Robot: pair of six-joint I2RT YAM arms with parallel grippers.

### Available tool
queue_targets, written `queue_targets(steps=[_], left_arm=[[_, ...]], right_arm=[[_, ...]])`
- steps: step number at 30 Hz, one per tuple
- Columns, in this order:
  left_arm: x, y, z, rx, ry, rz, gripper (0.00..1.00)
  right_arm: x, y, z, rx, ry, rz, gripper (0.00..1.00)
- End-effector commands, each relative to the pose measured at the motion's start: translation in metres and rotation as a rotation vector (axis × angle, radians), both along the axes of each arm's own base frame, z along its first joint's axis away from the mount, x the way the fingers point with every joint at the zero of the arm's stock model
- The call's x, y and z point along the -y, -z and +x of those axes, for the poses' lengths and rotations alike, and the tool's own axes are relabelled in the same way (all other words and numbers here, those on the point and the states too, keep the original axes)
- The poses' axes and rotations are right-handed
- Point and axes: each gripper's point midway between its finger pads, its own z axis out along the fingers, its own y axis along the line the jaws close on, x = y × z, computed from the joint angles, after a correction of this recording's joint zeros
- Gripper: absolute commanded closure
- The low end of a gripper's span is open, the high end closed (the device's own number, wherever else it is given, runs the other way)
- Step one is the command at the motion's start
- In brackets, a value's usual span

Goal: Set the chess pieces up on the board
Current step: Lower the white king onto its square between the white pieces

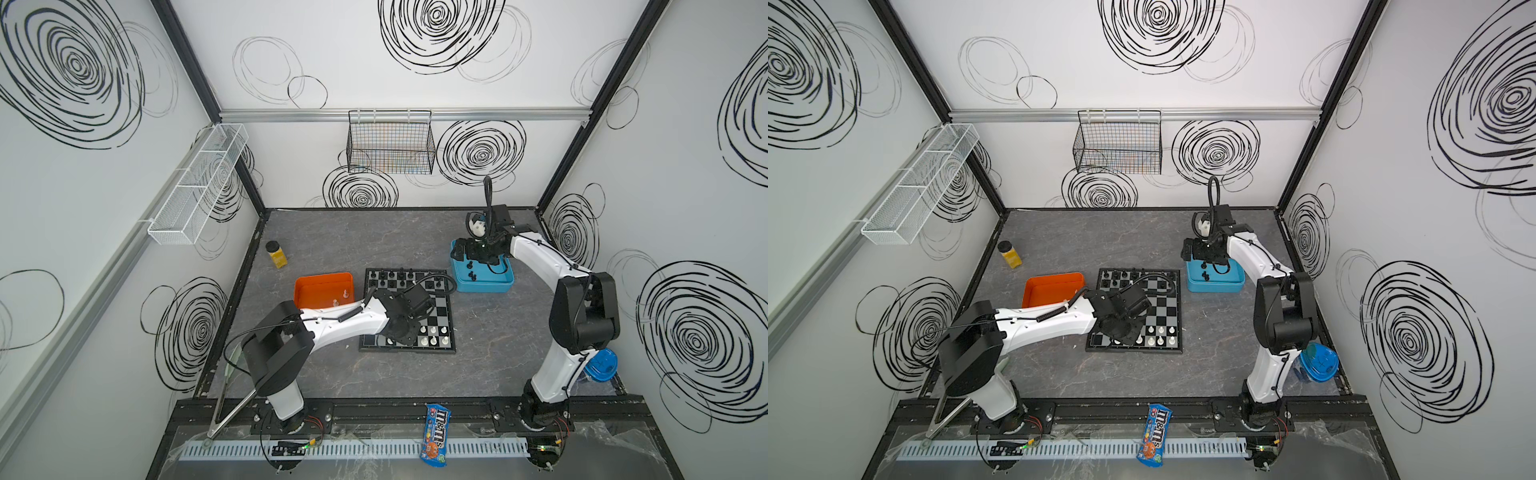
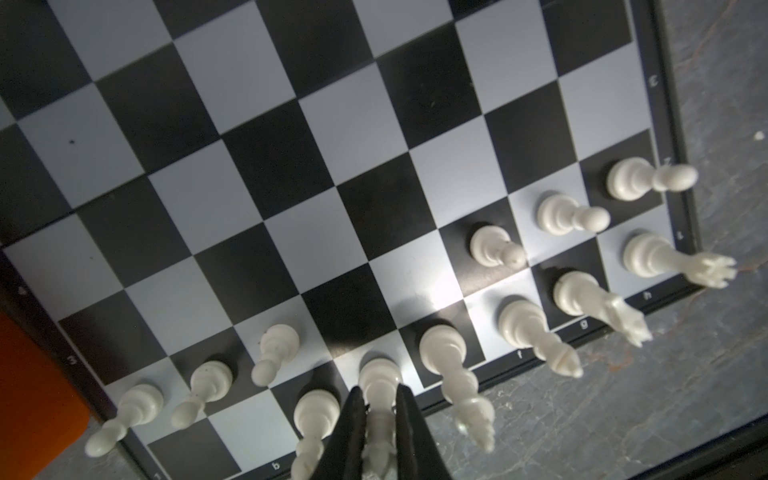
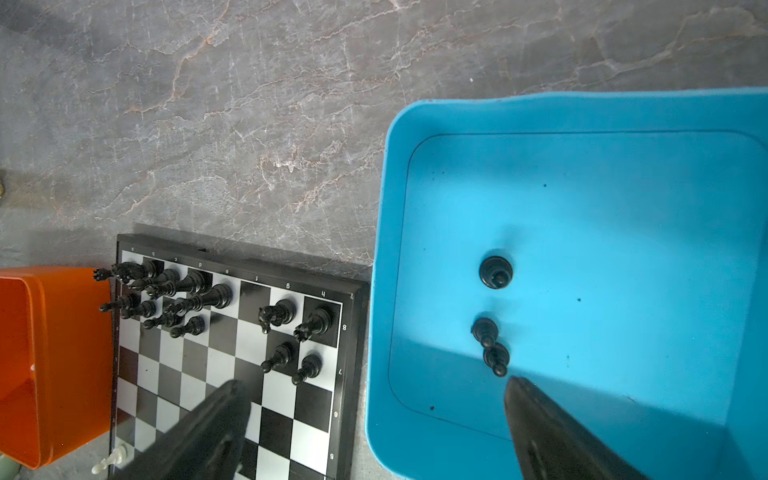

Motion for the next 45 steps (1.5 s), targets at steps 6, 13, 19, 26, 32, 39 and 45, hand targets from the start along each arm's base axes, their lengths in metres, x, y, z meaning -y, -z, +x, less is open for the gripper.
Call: queue_targets(steps=[6,13,19,26,32,39,45], left_arm=[[-0.001,0.005,0.003,0.006,-0.009,0.003,0.75],[0.000,-0.001,0.003,0.016,-0.014,-0.008,0.69],[-0.007,-0.009,0.007,0.045,-0.035,0.014,0.63],[-0.016,-0.022,0.016,0.093,-0.066,0.040,0.61],[-0.018,-0.030,0.025,0.109,-0.080,0.025,0.61],[-0.014,-0.041,0.032,0.116,-0.079,-0.012,0.61],[-0.011,-0.028,0.023,0.071,-0.059,-0.014,0.61]], right_arm=[[0.004,-0.008,0.001,0.031,0.000,-0.008,0.00],[0.004,-0.009,0.001,0.034,0.001,-0.007,0.00],[0.005,-0.011,0.001,0.040,0.002,-0.010,0.00],[0.005,-0.011,0.002,0.039,0.002,-0.008,0.00],[0.006,-0.014,0.003,0.045,0.006,-0.012,0.00],[0.006,-0.015,0.004,0.046,0.006,-0.012,0.00],[0.007,-0.014,0.003,0.045,0.007,-0.015,0.00]])
